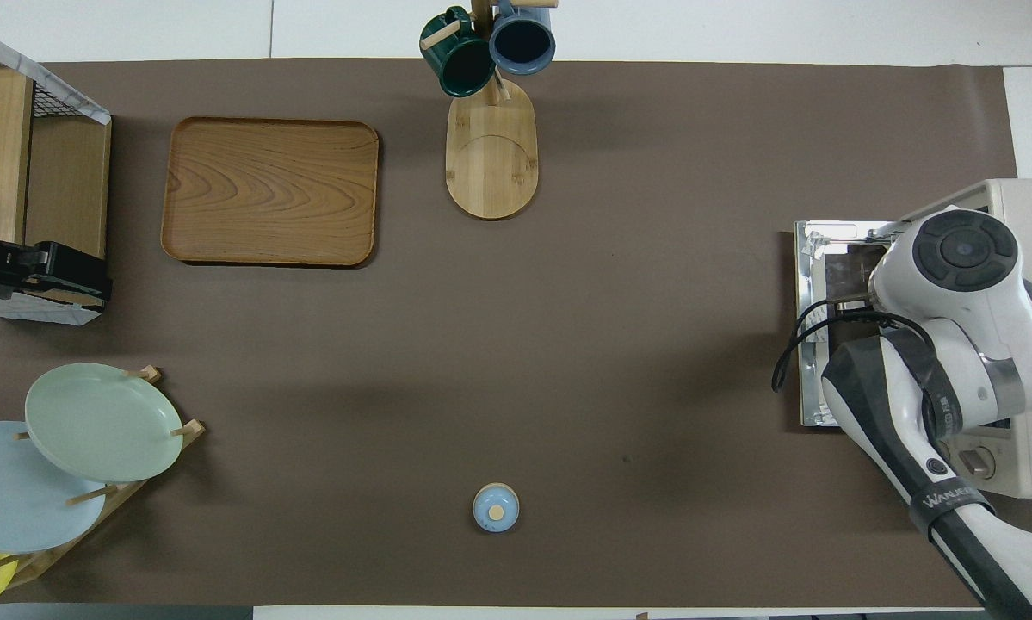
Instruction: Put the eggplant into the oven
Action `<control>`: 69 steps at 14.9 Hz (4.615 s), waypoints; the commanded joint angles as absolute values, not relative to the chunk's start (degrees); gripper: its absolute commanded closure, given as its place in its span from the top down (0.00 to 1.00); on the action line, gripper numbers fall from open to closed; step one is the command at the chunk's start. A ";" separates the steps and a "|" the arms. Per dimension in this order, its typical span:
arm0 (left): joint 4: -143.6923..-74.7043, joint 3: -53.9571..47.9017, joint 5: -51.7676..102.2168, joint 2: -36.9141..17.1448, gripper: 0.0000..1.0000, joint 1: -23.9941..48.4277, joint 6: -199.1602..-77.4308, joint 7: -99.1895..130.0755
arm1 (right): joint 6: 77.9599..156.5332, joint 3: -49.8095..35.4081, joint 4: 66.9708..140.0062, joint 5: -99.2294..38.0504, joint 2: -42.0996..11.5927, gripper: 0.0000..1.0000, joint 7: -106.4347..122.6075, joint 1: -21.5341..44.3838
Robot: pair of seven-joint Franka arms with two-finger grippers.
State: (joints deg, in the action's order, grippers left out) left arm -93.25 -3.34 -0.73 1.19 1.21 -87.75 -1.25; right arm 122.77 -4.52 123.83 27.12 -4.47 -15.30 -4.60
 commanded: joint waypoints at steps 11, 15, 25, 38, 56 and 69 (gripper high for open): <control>-93.87 -3.60 -0.97 2.72 1.00 0.44 -87.01 -1.49 | 131.13 -6.33 117.06 9.49 -11.06 0.00 -16.86 2.37; -93.87 -3.60 -0.88 2.72 1.00 0.44 -87.01 -1.41 | 132.19 -6.15 119.70 10.89 -12.92 0.00 -22.32 3.78; -93.87 -3.60 -0.97 2.81 1.00 0.44 -87.01 -1.49 | 126.31 -5.98 123.49 26.79 -12.48 0.00 -27.34 0.35; -93.87 -3.60 -0.97 2.81 1.00 0.35 -87.01 -1.41 | 113.91 -6.06 113.12 31.20 -7.30 0.00 -6.42 -4.83; -93.87 -3.60 -0.97 2.72 1.00 0.35 -87.01 -1.41 | 107.33 -5.98 106.18 4.69 -1.14 0.88 1.76 -9.32; -93.87 -3.60 -0.97 2.81 1.00 0.35 -87.01 -1.41 | 88.09 -1.43 92.03 -0.97 1.67 1.00 1.85 -7.91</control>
State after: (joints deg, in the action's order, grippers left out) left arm -93.25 -3.22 -0.73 1.72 1.06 -87.70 -1.25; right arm 93.33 -4.34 96.25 0.31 2.04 0.48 -8.29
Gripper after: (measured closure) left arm 0.000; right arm 0.000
